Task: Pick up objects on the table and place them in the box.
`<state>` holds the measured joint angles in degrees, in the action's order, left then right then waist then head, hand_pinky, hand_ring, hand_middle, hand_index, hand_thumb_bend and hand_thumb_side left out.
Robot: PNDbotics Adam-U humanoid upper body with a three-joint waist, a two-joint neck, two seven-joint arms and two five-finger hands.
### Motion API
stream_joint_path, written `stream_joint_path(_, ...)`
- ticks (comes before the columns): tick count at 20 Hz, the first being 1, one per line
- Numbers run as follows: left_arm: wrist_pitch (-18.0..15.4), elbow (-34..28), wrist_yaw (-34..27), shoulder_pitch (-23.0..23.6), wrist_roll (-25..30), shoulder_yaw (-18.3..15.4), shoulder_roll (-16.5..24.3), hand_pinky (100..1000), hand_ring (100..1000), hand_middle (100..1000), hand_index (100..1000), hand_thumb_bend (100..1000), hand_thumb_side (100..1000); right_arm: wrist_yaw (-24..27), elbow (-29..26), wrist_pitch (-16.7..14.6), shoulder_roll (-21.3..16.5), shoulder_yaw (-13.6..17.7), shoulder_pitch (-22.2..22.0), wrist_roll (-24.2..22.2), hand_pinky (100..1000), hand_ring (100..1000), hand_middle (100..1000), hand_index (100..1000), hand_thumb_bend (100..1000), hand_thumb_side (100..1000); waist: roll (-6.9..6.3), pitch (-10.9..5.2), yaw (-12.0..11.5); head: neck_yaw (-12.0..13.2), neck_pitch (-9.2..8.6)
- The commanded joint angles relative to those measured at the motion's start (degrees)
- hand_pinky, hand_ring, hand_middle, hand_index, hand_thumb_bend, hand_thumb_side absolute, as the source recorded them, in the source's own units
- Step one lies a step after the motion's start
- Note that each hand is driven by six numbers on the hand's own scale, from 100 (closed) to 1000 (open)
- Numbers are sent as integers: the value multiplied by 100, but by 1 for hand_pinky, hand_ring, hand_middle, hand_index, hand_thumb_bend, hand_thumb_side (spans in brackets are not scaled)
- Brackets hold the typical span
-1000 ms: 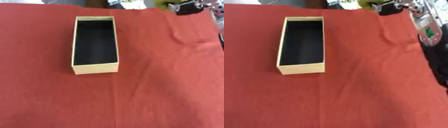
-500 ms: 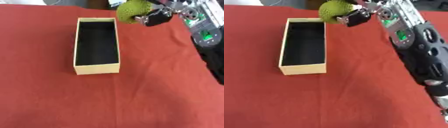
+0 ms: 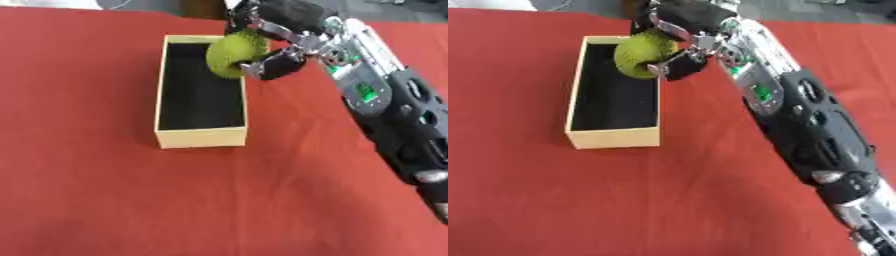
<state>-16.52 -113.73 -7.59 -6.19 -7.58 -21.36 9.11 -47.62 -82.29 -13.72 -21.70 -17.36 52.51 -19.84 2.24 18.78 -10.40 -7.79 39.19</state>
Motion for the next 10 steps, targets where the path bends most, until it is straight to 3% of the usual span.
stream_joint_path(1, 17, -86, -25, -58, 29, 23, 52, 591, 820, 852, 692, 196, 726, -274, 61, 227, 238, 24, 153, 133, 696, 584, 480, 633, 100, 100, -27, -82, -25, -8, -32)
stream_joint_path(6, 43, -86, -45, -85, 64, 42, 29, 591, 820, 852, 692, 197, 727, -696, 85, 501, 731, 18, 122, 305, 699, 586, 482, 635, 100, 100, -23, -66, -59, -23, -53)
stream_joint_path(10, 62, -86, -58, -101, 86, 51, 13, 591, 821, 853, 692, 198, 728, -1063, 189, 546, 1018, -34, 74, 298, 714, 601, 493, 644, 100, 100, -15, -58, -85, -32, -70)
